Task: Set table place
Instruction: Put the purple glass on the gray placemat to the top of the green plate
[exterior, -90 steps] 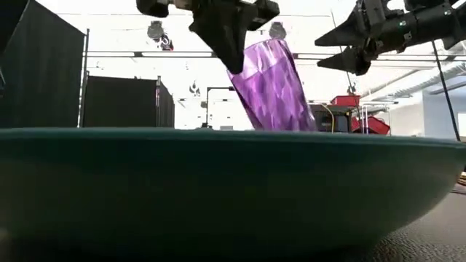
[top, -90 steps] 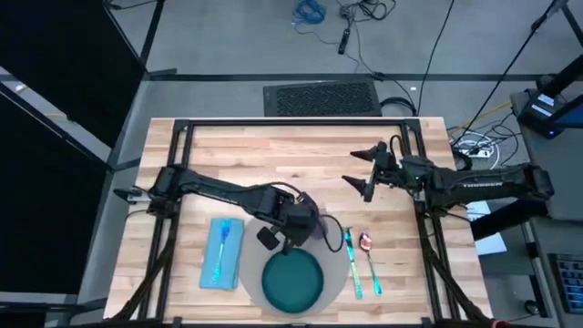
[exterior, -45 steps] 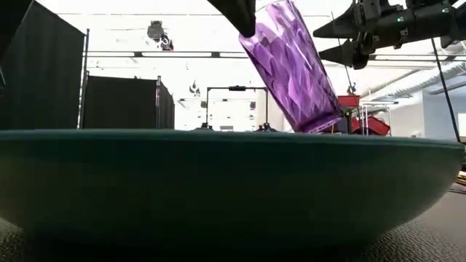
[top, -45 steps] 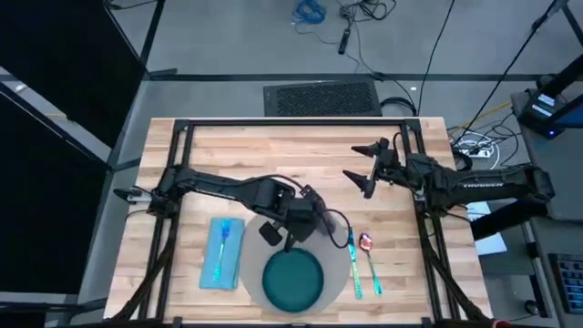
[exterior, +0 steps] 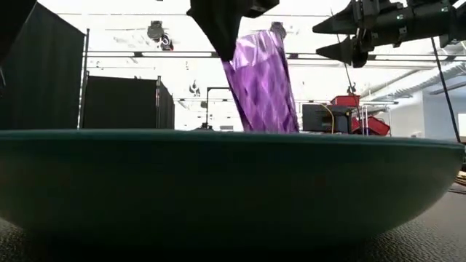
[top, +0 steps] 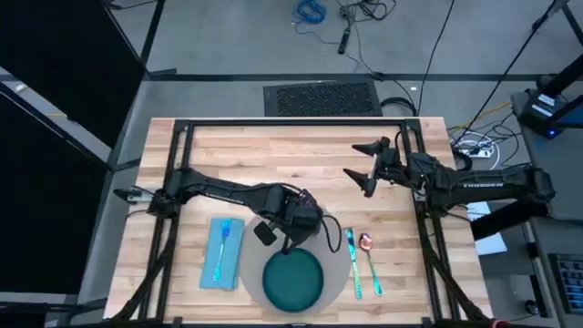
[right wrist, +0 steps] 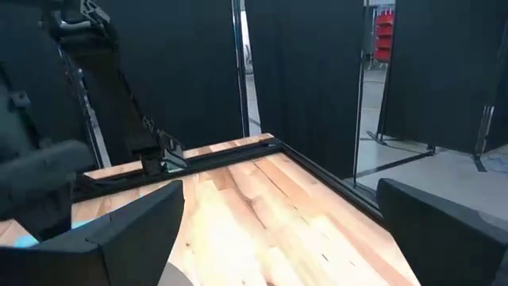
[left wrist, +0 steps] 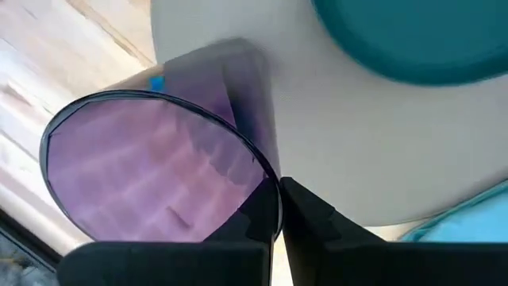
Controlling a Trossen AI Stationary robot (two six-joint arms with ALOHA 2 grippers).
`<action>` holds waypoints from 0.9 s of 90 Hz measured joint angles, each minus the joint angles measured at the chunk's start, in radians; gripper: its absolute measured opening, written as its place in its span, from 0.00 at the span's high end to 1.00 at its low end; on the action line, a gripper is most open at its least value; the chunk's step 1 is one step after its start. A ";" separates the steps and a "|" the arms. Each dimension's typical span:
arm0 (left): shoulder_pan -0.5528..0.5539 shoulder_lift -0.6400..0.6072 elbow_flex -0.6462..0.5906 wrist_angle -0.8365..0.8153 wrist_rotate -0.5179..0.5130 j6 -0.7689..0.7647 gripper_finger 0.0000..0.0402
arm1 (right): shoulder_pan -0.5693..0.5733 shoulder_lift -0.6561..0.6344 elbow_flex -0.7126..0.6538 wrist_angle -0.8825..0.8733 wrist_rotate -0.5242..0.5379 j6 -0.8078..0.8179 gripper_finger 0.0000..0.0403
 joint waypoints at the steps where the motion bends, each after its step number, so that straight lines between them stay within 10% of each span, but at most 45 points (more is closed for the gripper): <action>1: 0.000 0.002 0.000 -0.002 -0.001 0.000 1.00 | 0.000 0.000 0.000 0.000 0.000 0.000 0.01; 81: -0.025 -0.004 0.000 0.107 -0.078 0.021 0.96 | 0.000 0.000 0.000 -0.017 -0.004 0.000 0.01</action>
